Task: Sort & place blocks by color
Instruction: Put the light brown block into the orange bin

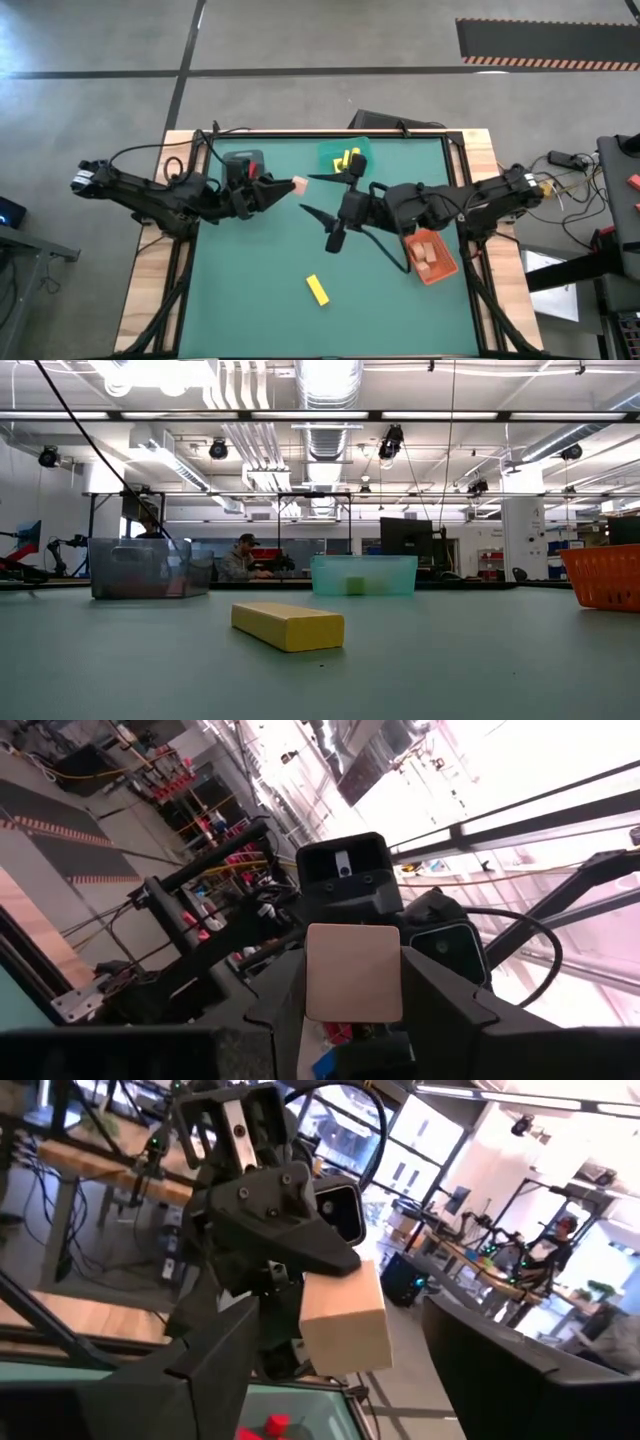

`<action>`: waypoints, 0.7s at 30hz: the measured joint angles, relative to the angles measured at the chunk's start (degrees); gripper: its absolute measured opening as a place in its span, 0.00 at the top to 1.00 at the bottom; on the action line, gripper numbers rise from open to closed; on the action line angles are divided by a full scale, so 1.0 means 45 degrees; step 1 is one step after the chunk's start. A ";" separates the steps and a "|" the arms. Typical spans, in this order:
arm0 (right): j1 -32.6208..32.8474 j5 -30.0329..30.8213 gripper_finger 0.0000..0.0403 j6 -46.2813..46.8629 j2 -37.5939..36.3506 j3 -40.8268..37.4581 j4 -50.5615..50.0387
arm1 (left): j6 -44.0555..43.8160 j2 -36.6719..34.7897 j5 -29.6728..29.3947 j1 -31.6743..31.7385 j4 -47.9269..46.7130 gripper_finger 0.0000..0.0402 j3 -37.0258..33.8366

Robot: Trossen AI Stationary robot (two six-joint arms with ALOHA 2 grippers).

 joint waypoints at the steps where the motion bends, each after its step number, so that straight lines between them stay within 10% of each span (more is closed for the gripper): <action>1: -0.0006 0.0030 0.33 -0.0084 0.0092 0.0106 -0.0007 | 0.0005 0.0004 -0.0009 0.0000 0.0023 0.69 0.0000; 21: -0.0283 -0.0250 0.46 -0.0622 0.0477 0.0493 -0.0068 | -0.0011 0.0000 0.0151 -0.0005 0.0257 0.69 -0.0005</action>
